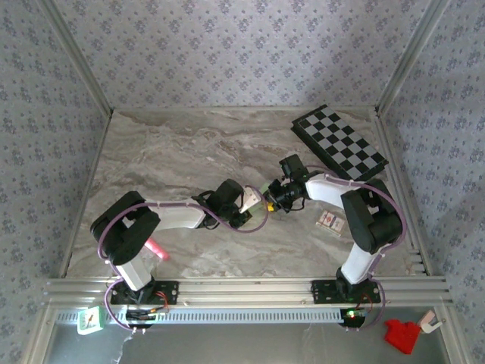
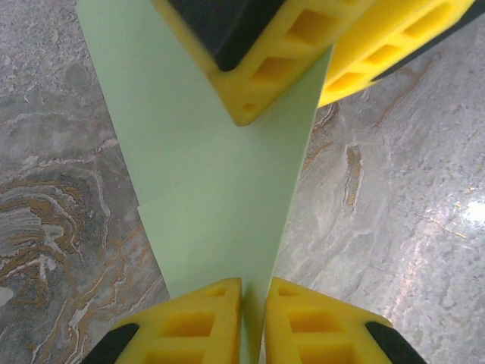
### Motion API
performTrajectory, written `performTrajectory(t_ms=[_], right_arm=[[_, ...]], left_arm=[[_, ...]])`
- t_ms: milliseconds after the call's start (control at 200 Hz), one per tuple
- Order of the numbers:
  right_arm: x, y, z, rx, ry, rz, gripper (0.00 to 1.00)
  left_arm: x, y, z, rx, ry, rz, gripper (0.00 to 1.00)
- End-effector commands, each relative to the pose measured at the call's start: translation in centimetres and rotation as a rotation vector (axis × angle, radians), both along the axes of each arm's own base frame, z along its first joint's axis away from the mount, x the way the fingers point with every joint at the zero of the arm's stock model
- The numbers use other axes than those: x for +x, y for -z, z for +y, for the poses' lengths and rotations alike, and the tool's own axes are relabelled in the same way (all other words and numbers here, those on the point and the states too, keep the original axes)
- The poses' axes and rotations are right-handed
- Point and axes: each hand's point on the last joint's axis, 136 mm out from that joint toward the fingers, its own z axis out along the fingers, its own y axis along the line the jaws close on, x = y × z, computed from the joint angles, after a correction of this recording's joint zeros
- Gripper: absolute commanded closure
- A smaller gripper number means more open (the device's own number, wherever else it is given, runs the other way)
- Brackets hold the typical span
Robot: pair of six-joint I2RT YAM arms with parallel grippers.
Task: Fold a paper plane with a square sheet of paper (pick it up from the middle)
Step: Fold the wing for the fifth time at the center of the table.
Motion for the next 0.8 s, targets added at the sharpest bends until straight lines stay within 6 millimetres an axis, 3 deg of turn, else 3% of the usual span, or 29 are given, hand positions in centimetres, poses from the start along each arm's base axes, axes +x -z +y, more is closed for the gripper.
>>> performTrajectory(t_ms=[0, 305, 795], right_arm=[[0.2, -1.1, 0.0, 0.008, -0.004, 0.006, 0.86], [0.2, -2.1, 0.8, 0.029, -0.047, 0.014, 0.93], [-0.2, -1.1, 1.1, 0.03, -0.058, 0.045, 0.92]], left_arm=[[0.0, 0.2, -0.1, 0.011, 0.024, 0.003, 0.83], [-0.1, 0.4, -0.3, 0.011, 0.048, -0.001, 0.75], [0.0, 0.3, -0.5, 0.007, 0.05, 0.0, 0.81]])
